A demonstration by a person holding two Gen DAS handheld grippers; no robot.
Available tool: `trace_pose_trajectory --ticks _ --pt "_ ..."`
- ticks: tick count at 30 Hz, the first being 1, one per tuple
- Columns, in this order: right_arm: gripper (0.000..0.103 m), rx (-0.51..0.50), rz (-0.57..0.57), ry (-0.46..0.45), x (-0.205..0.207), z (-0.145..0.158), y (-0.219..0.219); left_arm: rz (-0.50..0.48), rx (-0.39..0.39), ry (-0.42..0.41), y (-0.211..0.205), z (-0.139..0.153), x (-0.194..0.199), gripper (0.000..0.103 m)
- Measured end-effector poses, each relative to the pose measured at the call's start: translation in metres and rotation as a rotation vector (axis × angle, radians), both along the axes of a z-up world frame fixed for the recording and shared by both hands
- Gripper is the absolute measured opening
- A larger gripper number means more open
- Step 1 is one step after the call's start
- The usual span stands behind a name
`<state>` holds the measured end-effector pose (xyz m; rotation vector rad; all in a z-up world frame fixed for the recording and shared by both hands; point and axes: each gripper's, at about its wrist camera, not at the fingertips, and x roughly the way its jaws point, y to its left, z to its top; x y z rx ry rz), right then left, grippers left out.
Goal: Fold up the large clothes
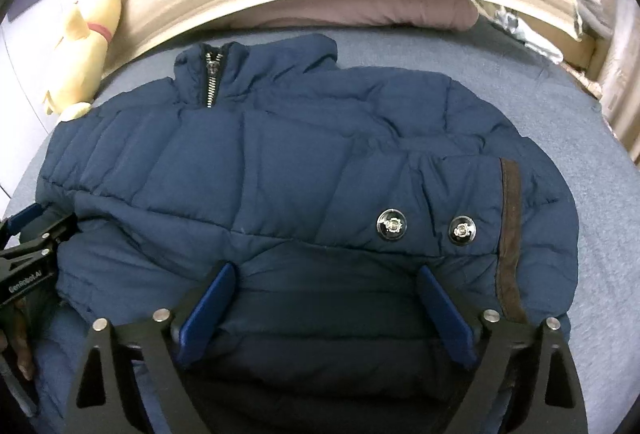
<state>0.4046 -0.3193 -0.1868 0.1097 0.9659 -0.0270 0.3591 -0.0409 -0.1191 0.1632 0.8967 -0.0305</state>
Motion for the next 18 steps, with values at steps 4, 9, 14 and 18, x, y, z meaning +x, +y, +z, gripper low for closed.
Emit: trace_pose_trajectory --ticks 4,9,14,18 --pt "0.095 0.080 -0.027 -0.034 -0.023 0.043 -0.017 -0.022 -0.026 0.019 0.016 0.031 -0.015 0.093" --pt "0.101 0.205 -0.046 -0.105 -0.098 0.089 -0.051 -0.061 -0.146 -0.040 0.065 0.074 -0.078 0.093" --pt "0.102 0.393 -0.047 -0.038 -0.197 0.067 -0.097 -0.048 -0.298 0.008 0.137 0.068 -0.162 0.093" --pt "0.102 0.510 -0.080 0.017 -0.261 0.029 -0.117 -0.006 -0.367 0.074 0.180 0.041 -0.223 0.093"
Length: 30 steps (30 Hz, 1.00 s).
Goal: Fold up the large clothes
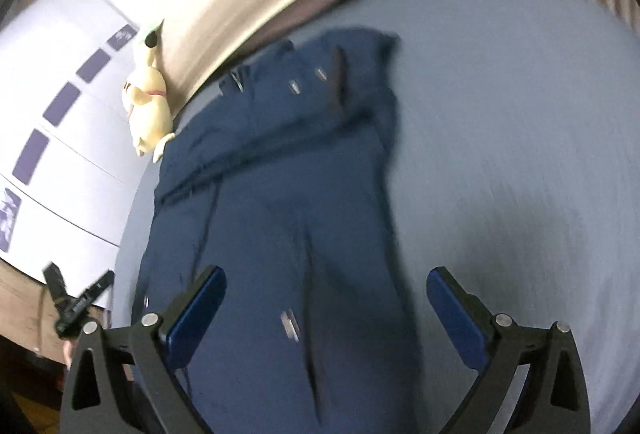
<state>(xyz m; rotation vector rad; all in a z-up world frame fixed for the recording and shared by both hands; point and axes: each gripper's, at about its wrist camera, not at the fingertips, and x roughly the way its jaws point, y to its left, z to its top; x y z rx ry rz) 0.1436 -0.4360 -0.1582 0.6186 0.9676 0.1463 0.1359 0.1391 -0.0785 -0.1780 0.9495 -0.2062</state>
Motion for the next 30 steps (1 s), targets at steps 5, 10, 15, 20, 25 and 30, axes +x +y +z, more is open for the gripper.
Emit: trace_pose_trajectory --ticks 5,10,15,20,25,30 --pt "0.102 0.185 -0.012 0.035 -0.060 -0.043 0.001 -0.009 -0.133 0.107 0.017 -0.033 -0.047 0.093" --pt "0.098 0.319 0.038 -0.001 -0.087 -0.056 0.023 -0.049 -0.224 0.128 0.011 -0.040 -0.070 0.093" --pt "0.093 0.373 0.058 -0.054 -0.089 -0.055 0.027 -0.068 -0.327 0.131 0.004 -0.040 -0.081 0.093" --pt "0.058 0.354 0.026 -0.010 -0.097 -0.066 0.029 -0.061 -0.314 0.149 -0.010 -0.043 -0.087 0.091" --pt "0.058 0.334 0.023 0.032 -0.100 -0.076 0.024 -0.030 -0.242 0.167 -0.023 -0.052 -0.084 0.062" --pt "0.046 0.303 0.055 0.051 -0.102 -0.075 0.033 -0.028 -0.227 0.172 -0.025 -0.053 -0.085 0.034"
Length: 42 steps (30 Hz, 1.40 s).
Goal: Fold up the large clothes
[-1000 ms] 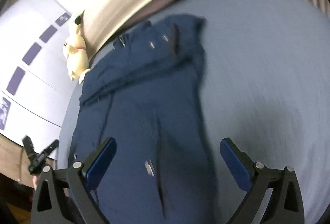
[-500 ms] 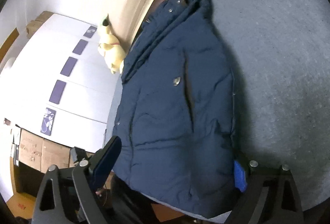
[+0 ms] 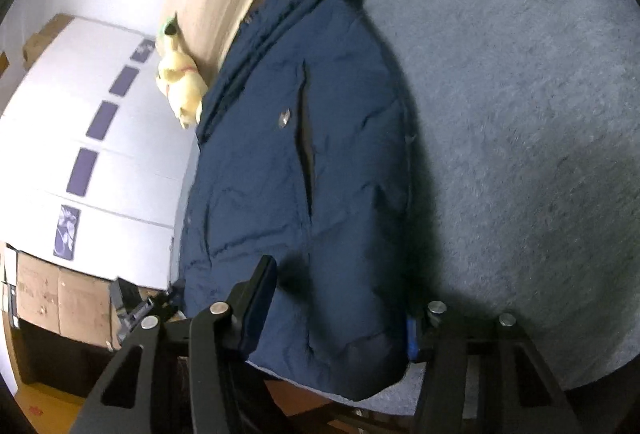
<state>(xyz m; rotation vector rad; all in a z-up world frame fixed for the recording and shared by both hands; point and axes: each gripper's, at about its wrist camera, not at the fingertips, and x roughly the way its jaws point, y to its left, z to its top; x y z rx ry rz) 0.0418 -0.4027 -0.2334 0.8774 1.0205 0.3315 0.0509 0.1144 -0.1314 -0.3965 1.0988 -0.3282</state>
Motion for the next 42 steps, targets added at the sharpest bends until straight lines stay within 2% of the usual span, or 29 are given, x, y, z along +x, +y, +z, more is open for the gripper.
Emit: trace_pose_trajectory --ticks 1,2,5,11,17,23,32,42 --pt "0.035 -0.007 0.000 0.011 0.000 0.000 0.000 -0.002 0.027 -0.015 -0.004 0.003 -0.003 0.023" --pt "0.026 0.000 -0.001 0.011 0.000 0.002 0.000 -0.006 0.043 -0.025 -0.006 0.006 -0.003 0.019" --pt "0.018 -0.006 0.012 -0.014 -0.002 0.012 0.004 -0.017 0.071 -0.060 -0.005 0.014 -0.004 0.014" --pt "0.015 -0.027 0.036 -0.074 -0.019 0.035 0.010 -0.027 0.078 -0.137 -0.003 0.036 -0.018 0.012" --pt "0.015 -0.021 0.041 -0.051 -0.040 0.027 0.007 -0.029 0.066 -0.113 0.000 0.024 -0.031 0.012" --pt "0.015 -0.005 0.039 -0.049 -0.048 0.025 0.004 -0.030 0.031 -0.108 0.008 0.026 -0.042 0.012" --pt "0.014 -0.002 0.049 -0.142 -0.060 0.070 0.001 -0.025 -0.037 -0.179 0.024 0.068 -0.048 0.011" --pt "0.014 0.055 0.035 -0.236 -0.038 0.109 -0.010 0.000 -0.114 -0.235 0.034 0.099 -0.023 0.011"
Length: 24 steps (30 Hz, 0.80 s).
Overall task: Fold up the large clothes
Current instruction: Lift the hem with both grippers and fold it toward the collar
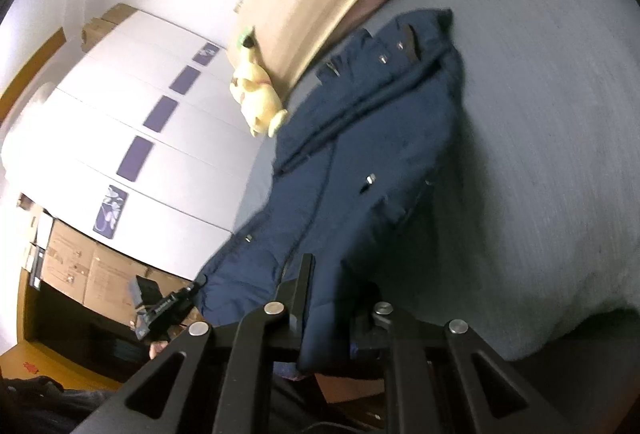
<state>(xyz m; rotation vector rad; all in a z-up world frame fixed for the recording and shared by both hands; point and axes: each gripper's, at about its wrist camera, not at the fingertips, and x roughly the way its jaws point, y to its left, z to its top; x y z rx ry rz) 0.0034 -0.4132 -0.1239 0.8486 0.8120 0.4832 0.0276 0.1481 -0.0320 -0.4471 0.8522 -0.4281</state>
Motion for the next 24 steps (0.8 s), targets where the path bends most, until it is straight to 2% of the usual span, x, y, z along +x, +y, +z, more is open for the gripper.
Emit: trace_pose_trajectory --ticks 11,24 --pt "0.013 0.002 -0.046 -0.136 0.046 0.046 -0.013 0.009 0.026 -0.133 -0.016 0.049 0.051 0.010" --pt "0.013 -0.041 -0.100 -0.181 0.101 0.075 -0.025 0.047 0.075 -0.186 -0.035 0.068 0.109 0.010"
